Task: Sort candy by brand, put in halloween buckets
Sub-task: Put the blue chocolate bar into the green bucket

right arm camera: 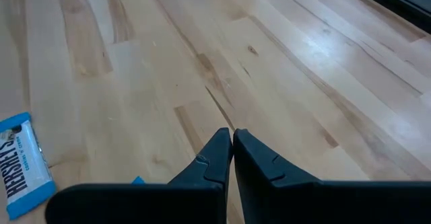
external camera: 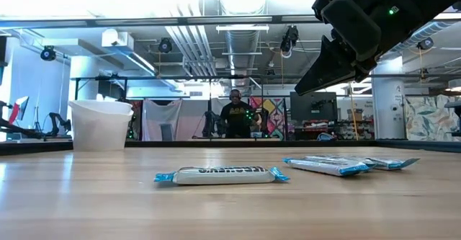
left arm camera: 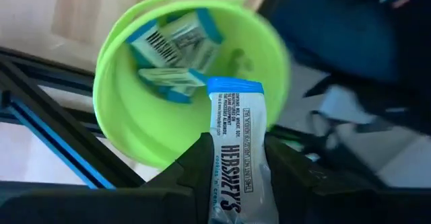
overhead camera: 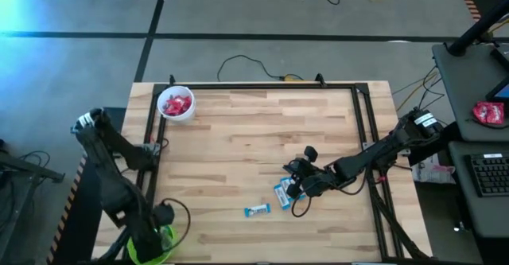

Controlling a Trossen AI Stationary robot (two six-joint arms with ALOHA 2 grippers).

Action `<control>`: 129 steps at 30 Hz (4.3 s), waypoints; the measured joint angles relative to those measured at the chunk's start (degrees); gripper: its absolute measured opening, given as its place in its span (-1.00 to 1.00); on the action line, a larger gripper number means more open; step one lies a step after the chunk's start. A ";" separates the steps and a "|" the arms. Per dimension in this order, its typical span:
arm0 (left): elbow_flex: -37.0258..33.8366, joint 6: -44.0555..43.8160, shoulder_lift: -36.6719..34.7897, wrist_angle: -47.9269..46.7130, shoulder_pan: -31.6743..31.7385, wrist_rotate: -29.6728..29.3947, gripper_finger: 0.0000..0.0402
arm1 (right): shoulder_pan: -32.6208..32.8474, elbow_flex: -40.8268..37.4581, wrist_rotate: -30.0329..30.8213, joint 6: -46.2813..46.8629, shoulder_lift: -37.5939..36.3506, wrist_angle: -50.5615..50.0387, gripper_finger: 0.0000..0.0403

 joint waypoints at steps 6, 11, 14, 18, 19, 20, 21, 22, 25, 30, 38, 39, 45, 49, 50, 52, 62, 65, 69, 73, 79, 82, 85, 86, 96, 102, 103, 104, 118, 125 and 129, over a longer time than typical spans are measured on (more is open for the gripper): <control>-3.85 6.47 8.63 -0.18 0.07 3.78 -0.55 | 0.00 0.00 -0.01 0.00 0.00 0.00 -0.94; -5.08 9.72 15.26 -1.90 0.18 13.84 -0.42 | 0.00 0.00 0.00 0.00 0.00 -0.01 -0.94; -3.46 12.05 17.29 -5.00 0.37 18.14 -0.25 | 0.00 0.00 -0.02 0.00 0.00 0.01 -0.94; 0.97 16.33 18.12 -12.68 0.90 18.35 -0.03 | 0.00 0.00 -0.01 0.00 0.00 -0.01 -0.94; 2.27 17.07 18.12 -13.69 1.11 17.85 0.01 | 0.00 0.00 -0.01 0.00 0.00 -0.01 -0.94; 3.50 17.37 18.12 -14.70 1.36 17.30 0.06 | 0.00 0.00 0.00 0.00 0.00 -0.01 -0.94; 4.86 17.44 18.12 -15.55 1.77 16.91 0.10 | 0.00 0.00 -0.02 0.00 0.00 -0.01 -0.94; 6.41 17.74 18.10 -16.18 2.30 16.11 0.14 | 0.00 0.00 0.00 0.00 0.00 -0.01 -0.94; 11.80 21.09 17.99 -17.03 4.74 5.18 0.23 | 0.00 0.00 -0.02 0.00 0.00 -0.01 -0.94; 17.14 33.94 17.86 -7.82 11.20 -25.39 0.31 | 0.00 0.00 -0.01 0.00 0.00 -0.01 -0.94; 1.84 54.58 21.23 27.95 17.92 -49.10 0.31 | 0.00 0.00 -0.02 0.00 0.00 0.01 -0.94; -0.95 54.34 21.01 33.00 18.02 -51.00 0.31 | 0.00 0.00 0.00 0.00 0.00 -0.01 -0.94; -18.18 57.46 18.17 62.77 18.43 -54.75 0.31 | 0.00 0.00 0.00 0.00 0.00 -0.01 -0.94; -28.12 62.97 18.41 82.95 20.29 -51.83 0.31 | 0.00 0.00 0.00 0.00 0.00 -0.01 -0.94; -30.11 64.33 18.80 87.42 20.87 -51.77 0.31 | 0.00 0.00 -0.01 0.00 0.00 0.01 -0.94; -33.60 66.83 20.16 94.51 21.87 -52.37 0.31 | 0.00 0.00 0.00 0.00 0.00 -0.01 -0.94; -32.70 66.40 31.67 106.99 21.78 -52.41 0.31 | 0.00 0.00 0.00 0.00 0.00 0.04 -0.94; -28.85 66.54 36.52 107.51 21.73 -55.93 0.31 | 0.00 0.00 -0.01 0.00 0.00 0.04 -0.94; -24.84 64.67 42.82 107.42 22.25 -59.31 0.31 | 0.00 0.00 -0.01 0.00 0.00 0.03 -0.94; -23.02 59.98 45.61 108.61 22.14 -60.15 0.25 | 0.00 -0.02 0.00 0.00 0.00 0.15 -0.94; -24.77 57.27 44.91 108.46 22.64 -59.45 -0.10 | 0.00 -0.02 0.00 0.00 0.00 0.01 -0.94; -25.99 54.49 44.94 108.74 22.84 -59.47 -0.33 | 0.00 -0.02 0.00 0.00 0.00 0.01 -0.94; -26.52 53.34 44.91 108.76 22.82 -59.62 -0.52 | 0.00 -0.02 -0.01 0.00 0.00 0.01 -0.94; -26.56 53.32 44.68 108.72 22.80 -59.74 -0.56 | 0.00 -0.02 -0.02 0.00 0.00 0.01 -0.94; -27.65 58.44 29.03 87.96 21.47 -54.49 -0.48 | 0.00 -0.02 0.00 0.00 0.00 0.01 -0.94; -23.96 54.73 12.59 63.91 17.56 -47.69 -0.56 | 0.00 -0.02 -0.01 0.00 0.00 0.01 -0.94; -22.74 53.29 10.19 59.51 16.79 -46.01 -0.56 | 0.00 -0.02 0.00 0.00 -0.01 0.01 -0.94; -20.94 51.24 7.74 54.67 15.81 -43.92 -0.56 | 0.00 -0.02 0.00 0.00 0.00 0.01 -0.94; 9.87 -8.59 -0.47 -4.45 -6.94 -24.93 -0.56 | 0.00 -0.02 -0.01 0.00 0.00 -0.01 -0.94; 10.20 -16.05 5.52 -9.35 -12.25 -21.44 -0.56 | 0.00 -0.02 -0.01 0.00 0.00 0.01 -0.94; 7.75 -15.57 9.13 -9.23 -10.45 -20.60 -0.52 | 0.00 -0.02 -0.02 0.00 0.00 0.01 -0.94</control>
